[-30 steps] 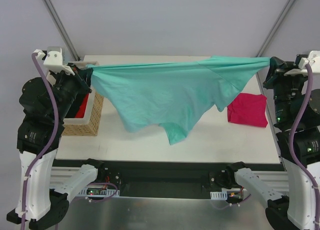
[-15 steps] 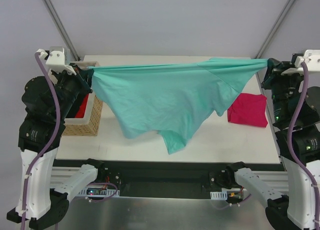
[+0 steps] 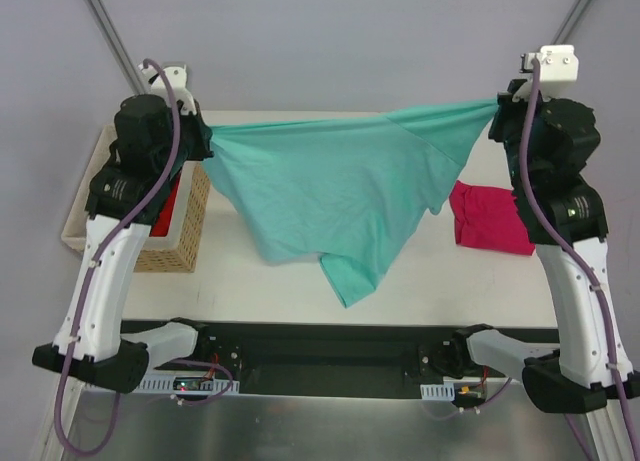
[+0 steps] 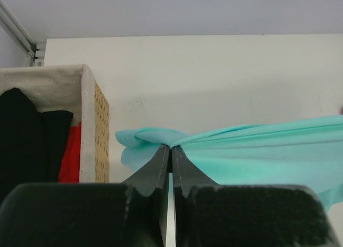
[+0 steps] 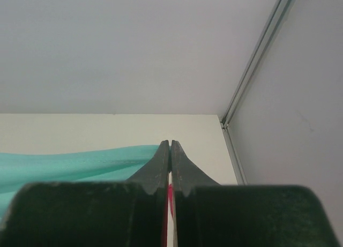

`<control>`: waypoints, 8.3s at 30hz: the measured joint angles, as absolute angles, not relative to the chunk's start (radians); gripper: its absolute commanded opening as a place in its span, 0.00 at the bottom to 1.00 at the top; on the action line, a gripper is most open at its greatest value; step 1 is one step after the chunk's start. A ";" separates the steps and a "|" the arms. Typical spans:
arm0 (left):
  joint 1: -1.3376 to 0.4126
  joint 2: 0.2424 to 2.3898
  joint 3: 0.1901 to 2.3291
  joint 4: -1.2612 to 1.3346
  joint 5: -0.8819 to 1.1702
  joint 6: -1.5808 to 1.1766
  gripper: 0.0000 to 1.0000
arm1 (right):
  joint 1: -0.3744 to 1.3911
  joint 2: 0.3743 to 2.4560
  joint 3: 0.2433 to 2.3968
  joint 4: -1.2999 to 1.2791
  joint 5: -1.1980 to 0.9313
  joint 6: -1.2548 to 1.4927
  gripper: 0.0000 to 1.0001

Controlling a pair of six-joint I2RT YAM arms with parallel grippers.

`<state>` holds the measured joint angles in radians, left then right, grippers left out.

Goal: Fold and stack the t-shirts
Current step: Flatten out the tshirt

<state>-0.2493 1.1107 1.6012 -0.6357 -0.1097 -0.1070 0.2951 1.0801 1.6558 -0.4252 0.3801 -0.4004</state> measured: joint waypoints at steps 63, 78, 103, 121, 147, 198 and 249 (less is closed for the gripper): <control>-0.123 2.077 2.584 -0.474 -0.025 -0.069 0.00 | 0.238 1.942 2.363 -0.088 0.379 -0.589 0.01; -0.123 2.138 2.582 -0.430 0.018 -0.142 0.00 | 0.189 1.958 2.347 -0.070 0.381 -0.582 0.01; -0.110 1.942 2.133 -0.471 0.047 -0.183 0.00 | 0.186 1.946 2.063 -0.183 0.377 -0.426 0.01; -0.181 1.913 2.306 -0.570 0.043 -0.051 0.00 | 0.208 1.776 2.056 -0.198 0.344 -0.468 0.01; -0.179 1.773 2.551 -0.495 -0.038 0.172 0.00 | 0.267 1.579 2.138 0.075 0.287 -0.739 0.01; -0.204 1.946 2.431 -0.401 -0.194 0.155 0.00 | 0.236 1.769 2.077 0.167 0.328 -0.841 0.01; -0.315 1.535 1.721 -0.717 -0.294 -0.091 0.15 | 0.352 1.437 1.744 -0.441 0.510 -0.352 0.14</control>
